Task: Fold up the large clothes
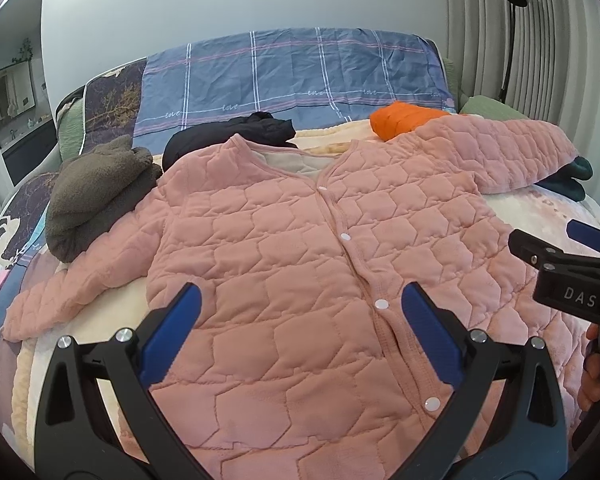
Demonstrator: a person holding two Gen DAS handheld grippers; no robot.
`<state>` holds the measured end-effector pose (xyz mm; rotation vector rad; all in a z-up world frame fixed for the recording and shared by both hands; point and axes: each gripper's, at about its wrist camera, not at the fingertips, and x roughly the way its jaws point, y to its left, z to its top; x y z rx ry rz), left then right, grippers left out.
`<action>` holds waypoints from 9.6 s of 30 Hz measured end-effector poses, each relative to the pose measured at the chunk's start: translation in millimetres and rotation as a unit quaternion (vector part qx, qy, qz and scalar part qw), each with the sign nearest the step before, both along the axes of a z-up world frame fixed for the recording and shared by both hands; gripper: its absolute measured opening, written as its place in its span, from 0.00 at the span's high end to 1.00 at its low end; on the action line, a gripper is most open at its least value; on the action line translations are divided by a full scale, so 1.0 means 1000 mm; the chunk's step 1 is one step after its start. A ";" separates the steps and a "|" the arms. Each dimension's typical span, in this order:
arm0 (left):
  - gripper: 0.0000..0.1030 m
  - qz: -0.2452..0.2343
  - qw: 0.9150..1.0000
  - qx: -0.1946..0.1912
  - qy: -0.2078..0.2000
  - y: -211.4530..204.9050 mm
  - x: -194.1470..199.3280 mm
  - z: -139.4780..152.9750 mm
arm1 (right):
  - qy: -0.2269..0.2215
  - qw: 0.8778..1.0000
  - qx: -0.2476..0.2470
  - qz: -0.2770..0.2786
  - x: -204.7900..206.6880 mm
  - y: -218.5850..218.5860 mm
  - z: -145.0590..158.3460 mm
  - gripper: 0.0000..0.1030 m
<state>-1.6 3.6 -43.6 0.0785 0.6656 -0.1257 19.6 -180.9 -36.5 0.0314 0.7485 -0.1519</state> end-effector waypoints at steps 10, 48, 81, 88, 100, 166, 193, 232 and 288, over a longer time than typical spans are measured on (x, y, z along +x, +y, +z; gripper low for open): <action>0.21 0.043 0.994 -0.095 0.028 0.060 0.013 -0.008 | 0.010 1.000 0.010 0.027 0.003 0.005 -0.003 0.01; 0.90 0.309 0.914 -0.258 -0.051 0.348 0.061 -0.001 | 0.015 0.997 -0.045 0.061 0.037 0.025 0.002 0.01; 0.19 0.027 0.997 0.060 0.029 0.111 0.073 -0.034 | 0.190 0.921 0.291 0.173 0.138 0.008 -0.052 0.23; 0.17 0.070 0.994 0.056 0.063 0.148 0.099 -0.060 | 0.199 0.908 0.342 0.134 0.183 0.048 -0.078 0.43; 0.14 0.080 0.994 0.058 0.048 0.146 0.131 -0.061 | 0.000 0.970 0.229 0.078 0.198 -0.034 0.017 0.86; 0.63 0.000 0.997 0.058 0.050 0.067 0.163 -0.095 | -0.225 0.897 0.343 -0.162 0.077 -0.321 0.012 0.89; 0.22 -0.136 0.963 -0.231 0.037 0.098 0.139 -0.062 | 0.043 0.943 0.170 0.282 0.120 0.062 -0.084 0.57; 0.94 0.090 0.987 -0.129 0.035 0.175 0.194 -0.030 | 0.026 0.990 0.058 0.130 0.128 -0.033 -0.047 0.40; 0.48 -0.113 0.971 -0.155 0.143 0.183 -0.018 -0.122 | 0.104 0.956 0.222 0.164 -0.039 -0.118 -0.082 0.38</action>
